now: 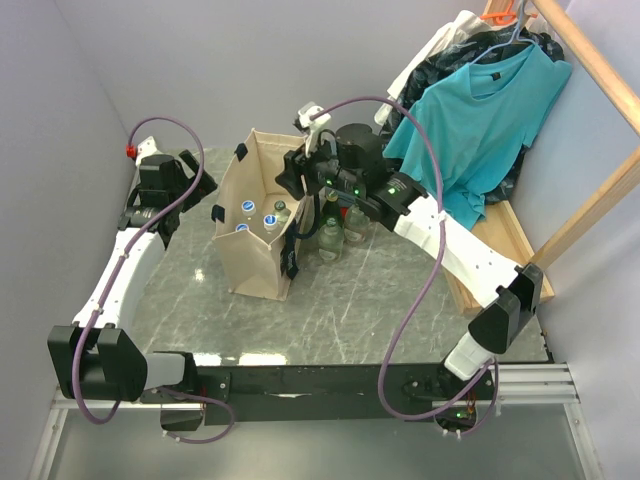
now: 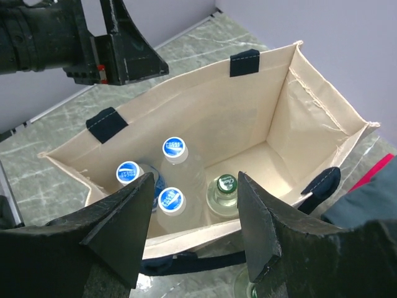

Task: Take the beverage out of the canvas bag
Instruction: Adjust the drink in the canvas bag.

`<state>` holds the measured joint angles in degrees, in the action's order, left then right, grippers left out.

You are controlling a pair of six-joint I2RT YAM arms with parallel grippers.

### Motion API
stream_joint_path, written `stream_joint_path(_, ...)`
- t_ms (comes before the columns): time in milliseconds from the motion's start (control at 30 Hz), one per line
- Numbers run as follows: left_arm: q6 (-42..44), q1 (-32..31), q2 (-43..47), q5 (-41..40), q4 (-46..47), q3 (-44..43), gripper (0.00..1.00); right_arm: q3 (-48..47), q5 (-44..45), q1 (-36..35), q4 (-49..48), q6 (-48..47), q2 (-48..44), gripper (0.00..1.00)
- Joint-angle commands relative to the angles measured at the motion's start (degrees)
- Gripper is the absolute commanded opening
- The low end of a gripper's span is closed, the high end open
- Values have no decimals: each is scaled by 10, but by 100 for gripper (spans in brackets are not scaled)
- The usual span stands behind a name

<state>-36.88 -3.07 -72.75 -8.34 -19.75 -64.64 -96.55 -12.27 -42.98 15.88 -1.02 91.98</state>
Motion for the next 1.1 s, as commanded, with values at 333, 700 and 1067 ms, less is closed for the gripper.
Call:
stream_joint_path(333, 1, 1, 15, 6, 29, 6, 96, -134, -39, -5, 71, -3, 106, 60)
stream_joint_path(700, 1, 1, 17, 2, 20, 4, 96, -154, -54, -8, 79, -1, 152, 61)
stream_joint_path(1067, 1, 0, 24, 2, 17, 10, 96, -159, -38, -9, 127, 5, 180, 61)
